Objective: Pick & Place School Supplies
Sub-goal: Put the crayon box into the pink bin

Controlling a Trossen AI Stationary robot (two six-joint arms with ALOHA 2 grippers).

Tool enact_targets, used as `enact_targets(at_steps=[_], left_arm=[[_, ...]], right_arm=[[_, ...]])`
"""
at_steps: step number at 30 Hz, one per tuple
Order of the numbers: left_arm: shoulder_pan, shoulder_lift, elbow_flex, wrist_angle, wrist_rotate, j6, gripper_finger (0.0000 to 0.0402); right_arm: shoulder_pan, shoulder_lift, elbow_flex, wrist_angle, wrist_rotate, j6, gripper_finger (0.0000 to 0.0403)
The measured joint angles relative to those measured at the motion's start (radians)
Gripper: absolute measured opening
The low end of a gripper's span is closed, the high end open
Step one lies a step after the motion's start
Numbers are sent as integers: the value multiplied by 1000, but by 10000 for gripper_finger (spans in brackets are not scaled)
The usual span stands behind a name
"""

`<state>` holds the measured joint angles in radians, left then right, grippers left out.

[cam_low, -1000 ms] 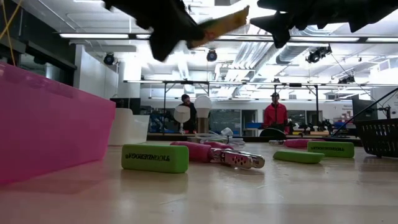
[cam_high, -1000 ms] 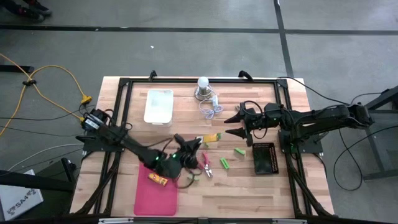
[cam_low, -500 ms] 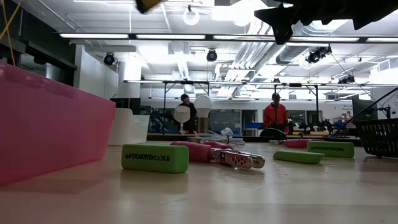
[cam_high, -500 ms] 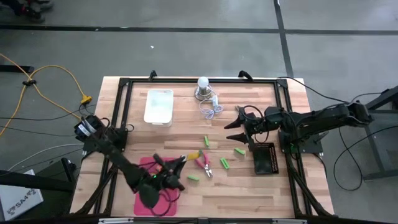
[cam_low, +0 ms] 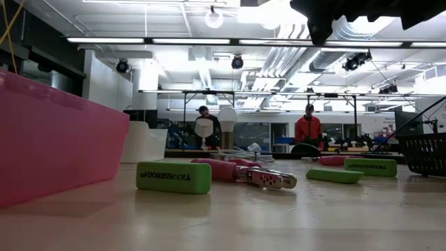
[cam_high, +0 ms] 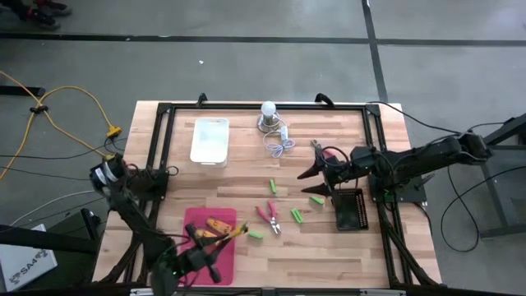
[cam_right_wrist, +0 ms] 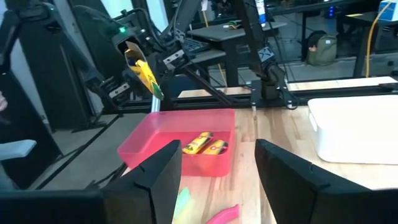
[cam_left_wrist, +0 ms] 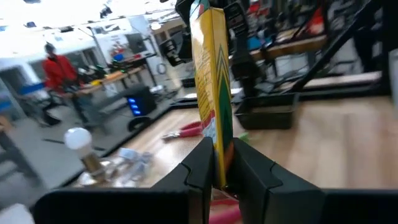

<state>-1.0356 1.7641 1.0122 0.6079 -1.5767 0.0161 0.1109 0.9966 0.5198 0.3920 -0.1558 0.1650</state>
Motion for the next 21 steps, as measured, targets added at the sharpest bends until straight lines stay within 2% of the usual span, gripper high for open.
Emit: enact_targets(at_steps=[5, 9, 15, 21], left_arm=[[-56, 0, 0, -35, 9, -131, 46], [-78, 0, 0, -128, 73, -267, 46], [-51, 0, 0, -337, 322, -558, 46], [-33, -36, -1, -612, 556, -812, 46]], right_arm=[[23, 0, 0, 0, 0, 0, 194], [42, 0, 0, 0, 0, 0, 194], [70, 0, 0, 0, 0, 26, 194], [100, 0, 0, -16, 10, 52, 194]])
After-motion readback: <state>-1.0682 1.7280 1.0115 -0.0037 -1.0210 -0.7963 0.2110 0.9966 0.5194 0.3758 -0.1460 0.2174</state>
